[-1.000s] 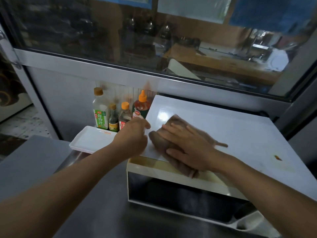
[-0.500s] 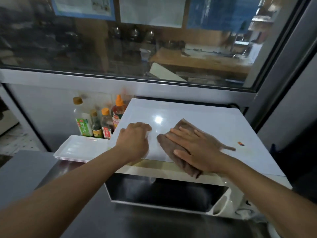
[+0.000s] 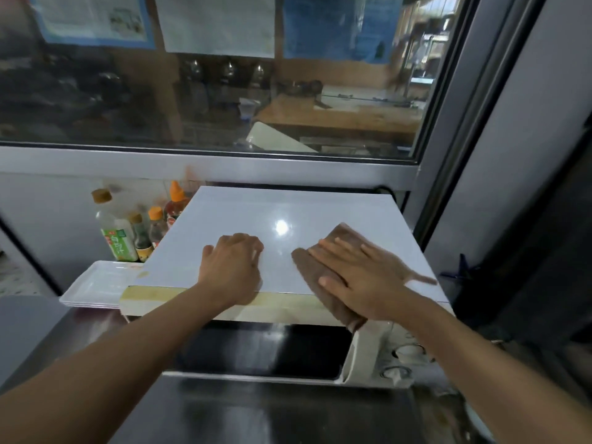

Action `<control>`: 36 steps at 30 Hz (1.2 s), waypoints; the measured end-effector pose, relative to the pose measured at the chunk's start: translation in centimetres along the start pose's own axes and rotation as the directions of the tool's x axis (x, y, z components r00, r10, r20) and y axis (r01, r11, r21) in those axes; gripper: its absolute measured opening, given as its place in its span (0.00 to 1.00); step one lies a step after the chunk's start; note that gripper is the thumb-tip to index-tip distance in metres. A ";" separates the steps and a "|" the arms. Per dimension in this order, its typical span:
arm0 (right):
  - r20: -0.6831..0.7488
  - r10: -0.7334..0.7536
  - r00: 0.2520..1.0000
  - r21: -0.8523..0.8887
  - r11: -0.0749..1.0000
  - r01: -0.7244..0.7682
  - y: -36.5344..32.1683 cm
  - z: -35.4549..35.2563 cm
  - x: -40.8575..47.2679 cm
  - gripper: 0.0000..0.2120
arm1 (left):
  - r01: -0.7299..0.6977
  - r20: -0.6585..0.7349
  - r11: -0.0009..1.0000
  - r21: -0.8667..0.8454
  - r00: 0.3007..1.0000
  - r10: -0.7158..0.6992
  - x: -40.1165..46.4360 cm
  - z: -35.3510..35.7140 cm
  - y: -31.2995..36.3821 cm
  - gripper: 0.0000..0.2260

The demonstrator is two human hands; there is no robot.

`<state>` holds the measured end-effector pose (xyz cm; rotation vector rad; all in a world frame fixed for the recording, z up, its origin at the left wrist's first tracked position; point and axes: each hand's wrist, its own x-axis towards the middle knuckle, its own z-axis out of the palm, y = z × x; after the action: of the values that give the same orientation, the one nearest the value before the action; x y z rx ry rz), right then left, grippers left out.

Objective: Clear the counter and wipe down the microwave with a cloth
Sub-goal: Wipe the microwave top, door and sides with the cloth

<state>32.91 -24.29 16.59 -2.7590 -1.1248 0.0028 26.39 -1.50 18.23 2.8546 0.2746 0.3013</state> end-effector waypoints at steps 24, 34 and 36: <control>-0.001 -0.015 1.000 -0.043 0.999 0.015 7.9 -1.0 -11.9 0.38 | 0.058 -0.051 0.998 0.022 0.997 -0.057 -4.1 0.0 0.1 0.10; -0.058 -0.059 0.997 -0.268 0.963 0.041 -7.1 1.8 -2.3 0.33 | -0.035 0.007 0.994 -0.101 0.999 0.036 -4.7 -1.1 -2.4 0.15; -0.049 -0.089 0.995 -0.270 0.960 0.072 -8.8 2.1 -0.8 0.32 | -0.034 0.000 0.992 -0.123 0.999 0.034 -5.0 -1.6 -3.6 0.15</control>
<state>26.09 -18.34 15.78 -2.9172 -1.3080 -0.2604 20.63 1.25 17.87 2.7401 0.1995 0.3110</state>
